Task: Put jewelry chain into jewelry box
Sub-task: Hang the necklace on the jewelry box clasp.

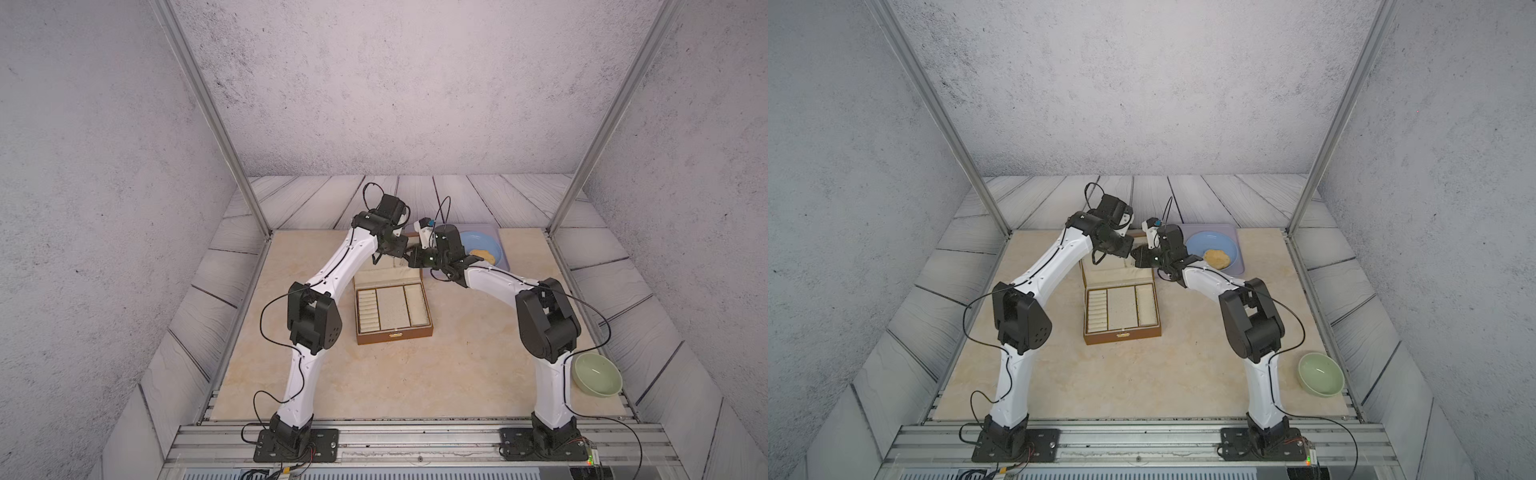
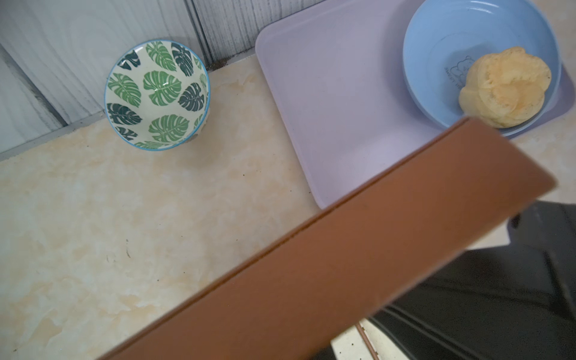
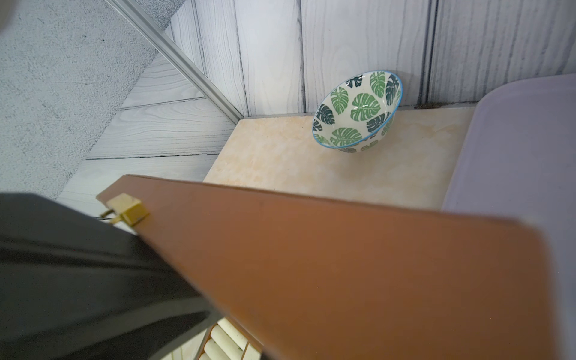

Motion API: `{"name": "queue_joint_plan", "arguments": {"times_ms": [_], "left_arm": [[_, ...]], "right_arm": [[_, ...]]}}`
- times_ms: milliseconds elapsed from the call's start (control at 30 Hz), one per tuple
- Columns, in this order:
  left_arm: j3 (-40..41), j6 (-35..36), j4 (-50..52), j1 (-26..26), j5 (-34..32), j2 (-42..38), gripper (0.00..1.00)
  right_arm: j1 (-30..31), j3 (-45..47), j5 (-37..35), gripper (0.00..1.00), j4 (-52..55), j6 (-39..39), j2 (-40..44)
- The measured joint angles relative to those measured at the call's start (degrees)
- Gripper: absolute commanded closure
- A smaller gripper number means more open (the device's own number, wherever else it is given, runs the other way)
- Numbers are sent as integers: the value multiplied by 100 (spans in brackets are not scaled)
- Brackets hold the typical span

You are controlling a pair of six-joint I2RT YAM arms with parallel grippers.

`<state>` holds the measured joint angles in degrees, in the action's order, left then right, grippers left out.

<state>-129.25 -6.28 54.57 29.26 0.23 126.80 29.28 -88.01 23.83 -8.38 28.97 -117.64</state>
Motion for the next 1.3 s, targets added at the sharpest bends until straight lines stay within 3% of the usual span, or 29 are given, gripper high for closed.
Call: {"name": "queue_joint_plan", "arguments": {"times_ms": [500, 1300], "left_arm": [[184, -59, 181, -26, 201, -44, 96], [304, -85, 190, -50, 306, -90, 97]], "right_arm": [[-4, 2, 184, 100, -2, 103, 0], [-55, 33, 1165, 100, -459, 710, 0]]}}
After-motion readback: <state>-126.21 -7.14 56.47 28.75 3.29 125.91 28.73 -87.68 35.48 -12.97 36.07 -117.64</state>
